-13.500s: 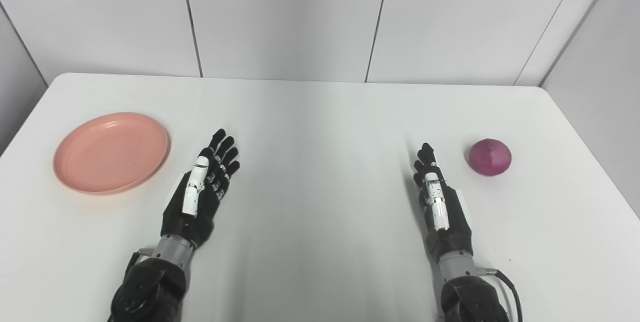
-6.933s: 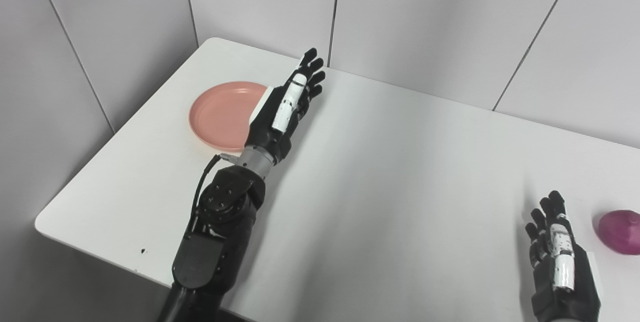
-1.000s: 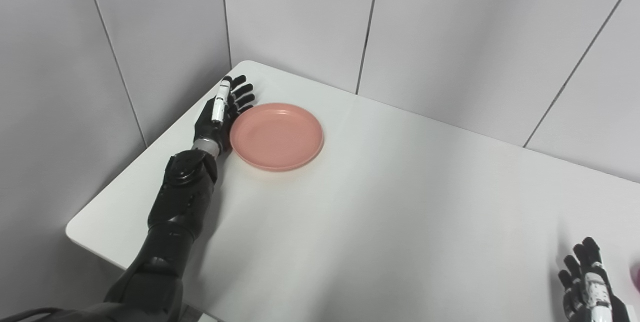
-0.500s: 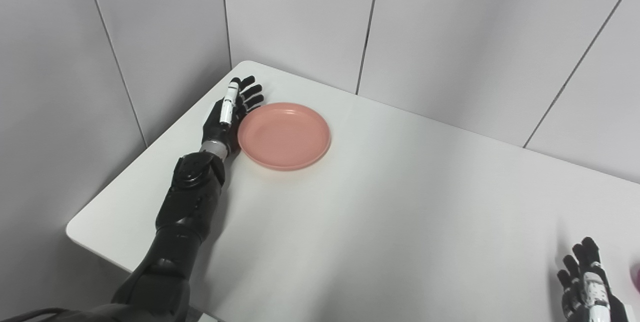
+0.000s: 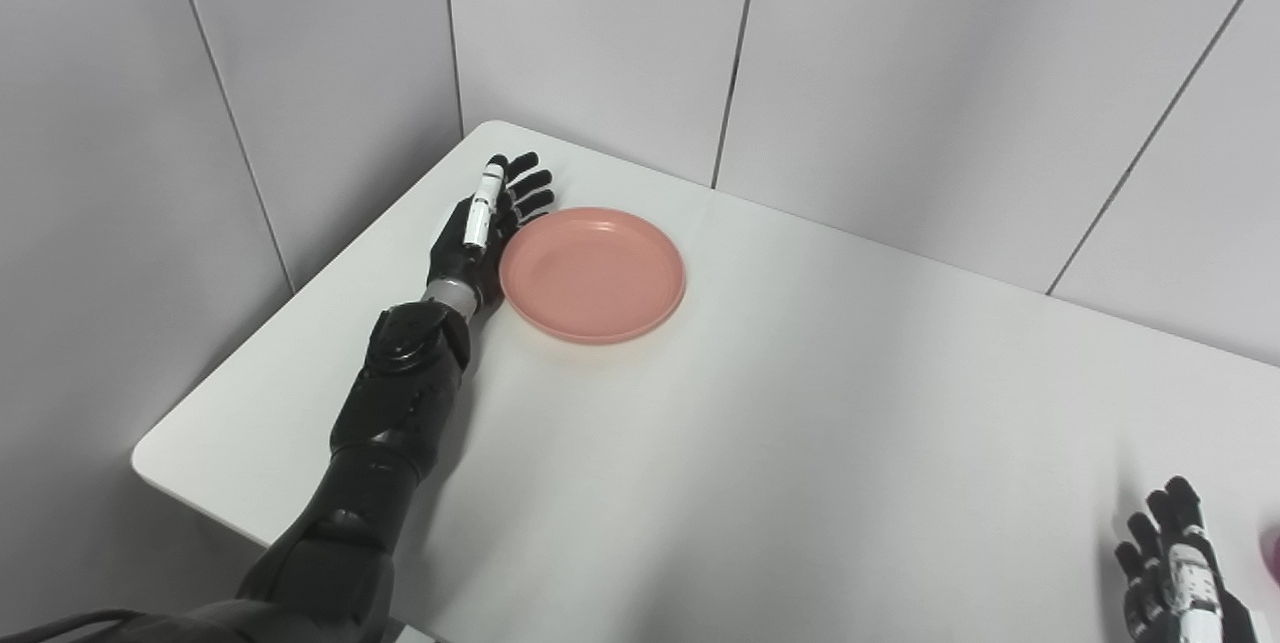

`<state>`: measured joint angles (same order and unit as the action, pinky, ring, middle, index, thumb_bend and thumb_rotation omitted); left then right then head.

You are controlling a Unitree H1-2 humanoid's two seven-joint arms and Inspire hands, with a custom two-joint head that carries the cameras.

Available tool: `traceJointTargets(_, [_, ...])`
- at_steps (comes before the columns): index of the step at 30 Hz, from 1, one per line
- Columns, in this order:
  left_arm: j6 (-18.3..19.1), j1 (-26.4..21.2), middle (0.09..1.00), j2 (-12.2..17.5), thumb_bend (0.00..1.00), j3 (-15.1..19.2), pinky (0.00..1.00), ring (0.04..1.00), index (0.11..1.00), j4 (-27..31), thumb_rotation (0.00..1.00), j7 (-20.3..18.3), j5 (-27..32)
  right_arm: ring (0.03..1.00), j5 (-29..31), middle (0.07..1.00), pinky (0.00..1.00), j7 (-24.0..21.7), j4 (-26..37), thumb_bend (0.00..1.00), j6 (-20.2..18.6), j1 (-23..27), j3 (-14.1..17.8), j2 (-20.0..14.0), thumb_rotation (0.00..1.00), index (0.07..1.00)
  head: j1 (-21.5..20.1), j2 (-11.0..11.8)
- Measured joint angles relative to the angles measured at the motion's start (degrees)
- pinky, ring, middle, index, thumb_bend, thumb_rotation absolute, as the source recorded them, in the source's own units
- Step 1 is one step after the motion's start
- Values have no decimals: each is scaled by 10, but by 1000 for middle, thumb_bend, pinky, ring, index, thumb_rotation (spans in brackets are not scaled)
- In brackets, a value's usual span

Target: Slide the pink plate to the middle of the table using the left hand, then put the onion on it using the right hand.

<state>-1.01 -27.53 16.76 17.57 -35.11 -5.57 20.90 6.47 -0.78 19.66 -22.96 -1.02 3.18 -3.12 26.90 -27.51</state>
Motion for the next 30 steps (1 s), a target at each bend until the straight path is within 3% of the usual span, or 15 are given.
traceJointTargets(17, [5, -8, 838, -16, 373, -26, 821, 839, 814, 4, 1000, 0, -14, 1000, -4, 1000, 1000, 1, 3, 0, -2, 0, -2, 4, 1000, 1000, -16, -6])
traceJointTargets(30, [58, -1, 856, -55, 386, -43, 842, 857, 830, 65, 1000, 11, -25, 1000, -10, 1000, 1000, 4, 16, 0, -6, -2, -9, 6, 1000, 1000, -37, -13])
